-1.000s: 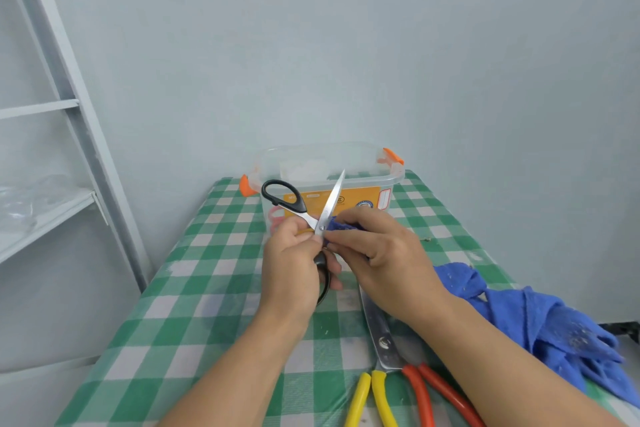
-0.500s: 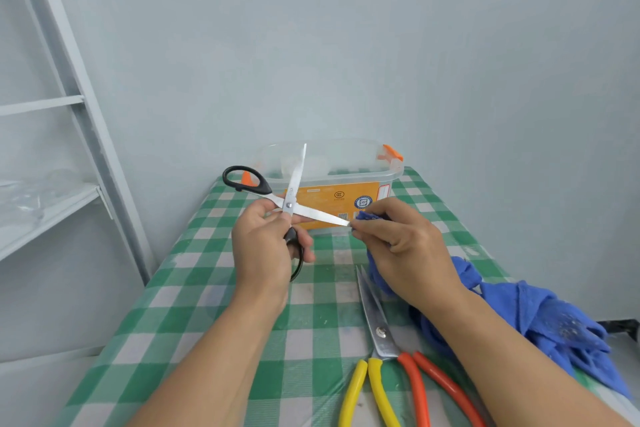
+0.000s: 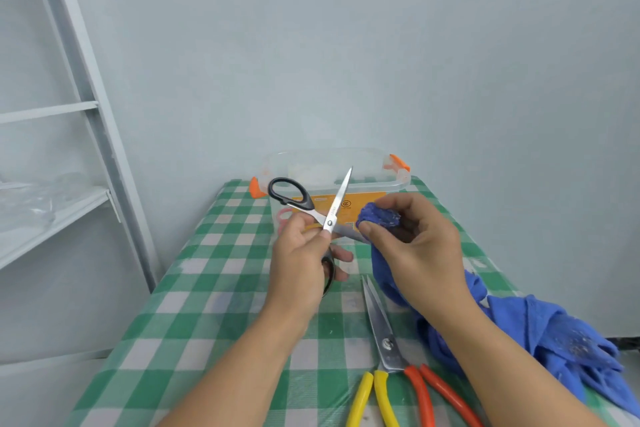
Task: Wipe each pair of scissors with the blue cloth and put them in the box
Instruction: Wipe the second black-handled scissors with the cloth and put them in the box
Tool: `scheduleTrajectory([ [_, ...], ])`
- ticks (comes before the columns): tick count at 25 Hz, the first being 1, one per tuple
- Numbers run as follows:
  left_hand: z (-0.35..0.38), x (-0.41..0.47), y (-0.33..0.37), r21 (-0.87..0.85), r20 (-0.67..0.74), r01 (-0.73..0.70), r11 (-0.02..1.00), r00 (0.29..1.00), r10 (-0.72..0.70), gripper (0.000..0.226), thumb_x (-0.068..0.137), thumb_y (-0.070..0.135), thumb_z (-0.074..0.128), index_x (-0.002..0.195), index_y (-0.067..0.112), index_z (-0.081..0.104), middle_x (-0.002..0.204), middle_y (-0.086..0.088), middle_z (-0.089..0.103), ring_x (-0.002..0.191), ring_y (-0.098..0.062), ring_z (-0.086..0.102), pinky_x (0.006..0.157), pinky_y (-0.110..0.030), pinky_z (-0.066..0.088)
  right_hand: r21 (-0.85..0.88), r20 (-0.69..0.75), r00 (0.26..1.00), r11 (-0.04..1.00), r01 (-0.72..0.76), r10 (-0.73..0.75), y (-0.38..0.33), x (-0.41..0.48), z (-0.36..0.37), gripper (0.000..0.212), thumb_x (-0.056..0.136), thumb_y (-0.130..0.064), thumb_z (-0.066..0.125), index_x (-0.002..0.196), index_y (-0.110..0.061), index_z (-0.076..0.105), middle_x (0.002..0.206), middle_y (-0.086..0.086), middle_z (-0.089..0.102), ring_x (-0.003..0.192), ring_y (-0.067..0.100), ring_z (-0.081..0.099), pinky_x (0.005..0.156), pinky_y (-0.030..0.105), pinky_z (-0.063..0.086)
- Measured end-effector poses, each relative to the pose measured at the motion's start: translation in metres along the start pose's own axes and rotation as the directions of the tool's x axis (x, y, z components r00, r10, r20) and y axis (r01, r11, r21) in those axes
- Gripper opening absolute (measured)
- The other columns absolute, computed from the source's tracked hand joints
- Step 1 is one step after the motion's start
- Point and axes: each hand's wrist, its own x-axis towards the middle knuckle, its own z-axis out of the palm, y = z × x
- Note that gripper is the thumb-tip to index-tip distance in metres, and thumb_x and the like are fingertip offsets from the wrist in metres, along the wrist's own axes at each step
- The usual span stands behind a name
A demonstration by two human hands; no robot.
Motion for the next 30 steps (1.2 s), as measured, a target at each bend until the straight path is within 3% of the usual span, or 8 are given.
scheduleTrajectory([
  [4, 0.005, -0.002, -0.010, 0.053, 0.098, 0.003, 0.999, 0.995, -0.008, 0.020, 0.101, -0.005, 0.040, 0.111, -0.002, 0.056, 0.092, -0.020, 0.071, 0.059, -0.019, 0.061, 0.045, -0.030, 0.047, -0.035, 0.158, 0.986, 0.997, 0.064, -0.058, -0.003, -0.005, 0.006, 0.032, 0.084, 0.004, 0.071, 0.094, -0.026, 0.068, 0.086, -0.010, 0.071, 0.077, 0.013, 0.068, 0.069, 0.025, 0.057],
  [6, 0.006, -0.003, -0.012, 0.094, 0.126, -0.024, 0.995, 0.992, 0.012, 0.023, 0.099, -0.009, 0.038, 0.109, 0.000, 0.057, 0.088, -0.019, 0.069, 0.055, -0.016, 0.059, 0.045, -0.031, 0.047, -0.218, 0.169, 0.973, 0.957, 0.192, -0.156, 0.005, -0.004, 0.009, 0.026, 0.082, 0.002, 0.067, 0.094, -0.022, 0.071, 0.083, -0.010, 0.071, 0.074, 0.010, 0.063, 0.066, 0.027, 0.054],
  [9, 0.010, -0.005, -0.011, 0.138, 0.163, -0.047, 0.989, 0.986, 0.024, 0.031, 0.095, -0.015, 0.036, 0.100, 0.005, 0.058, 0.068, -0.005, 0.062, 0.046, -0.014, 0.052, 0.041, -0.027, 0.042, -0.422, 0.133, 0.918, 0.817, 0.393, -0.373, 0.012, 0.002, 0.014, 0.026, 0.072, 0.003, 0.067, 0.090, -0.014, 0.074, 0.083, -0.006, 0.071, 0.079, 0.007, 0.056, 0.069, 0.022, 0.046],
  [13, 0.012, -0.008, -0.009, 0.199, 0.195, -0.074, 0.977, 0.980, 0.034, 0.034, 0.093, -0.016, 0.035, 0.097, 0.009, 0.057, 0.052, 0.004, 0.054, 0.041, -0.013, 0.049, 0.040, -0.025, 0.040, -0.454, 0.049, 0.899, 0.793, 0.407, -0.434, 0.011, 0.001, 0.021, 0.027, 0.069, 0.009, 0.066, 0.086, -0.011, 0.074, 0.083, -0.002, 0.072, 0.082, 0.008, 0.056, 0.070, 0.015, 0.042],
  [18, 0.009, -0.006, -0.011, 0.223, 0.180, -0.072, 0.972, 0.983, 0.031, 0.033, 0.096, -0.014, 0.037, 0.114, 0.013, 0.046, 0.060, 0.001, 0.062, 0.043, -0.014, 0.050, 0.041, -0.031, 0.041, -0.422, 0.097, 0.923, 0.825, 0.377, -0.373, 0.012, 0.002, 0.016, 0.025, 0.070, 0.007, 0.071, 0.083, -0.014, 0.072, 0.078, -0.010, 0.066, 0.078, 0.008, 0.054, 0.067, 0.020, 0.044],
  [23, 0.009, -0.007, -0.013, 0.260, 0.189, -0.083, 0.962, 0.981, 0.033, 0.039, 0.096, -0.012, 0.038, 0.115, 0.022, 0.043, 0.064, 0.000, 0.065, 0.047, -0.016, 0.052, 0.041, -0.031, 0.041, -0.419, 0.166, 0.940, 0.842, 0.340, -0.297, 0.008, 0.002, 0.006, 0.026, 0.067, 0.003, 0.070, 0.080, -0.019, 0.074, 0.073, -0.009, 0.065, 0.075, 0.008, 0.057, 0.065, 0.025, 0.045],
  [27, 0.009, -0.009, -0.010, 0.282, 0.203, -0.099, 0.954, 0.978, 0.042, 0.041, 0.095, -0.012, 0.037, 0.117, 0.022, 0.047, 0.060, -0.002, 0.061, 0.051, -0.021, 0.056, 0.044, -0.033, 0.044, -0.417, 0.100, 0.920, 0.823, 0.385, -0.380, 0.009, 0.004, 0.012, 0.029, 0.069, 0.010, 0.079, 0.081, -0.017, 0.077, 0.076, -0.034, 0.053, 0.074, 0.006, 0.058, 0.065, 0.017, 0.046],
  [30, 0.009, -0.009, -0.008, 0.283, 0.199, -0.107, 0.953, 0.979, 0.051, 0.040, 0.094, -0.012, 0.038, 0.117, 0.020, 0.047, 0.057, 0.000, 0.059, 0.052, -0.021, 0.057, 0.044, -0.033, 0.044, -0.422, 0.122, 0.894, 0.793, 0.440, -0.431, 0.011, 0.005, 0.012, 0.027, 0.072, 0.010, 0.078, 0.083, -0.014, 0.077, 0.076, -0.021, 0.063, 0.077, 0.010, 0.059, 0.066, 0.018, 0.046],
])
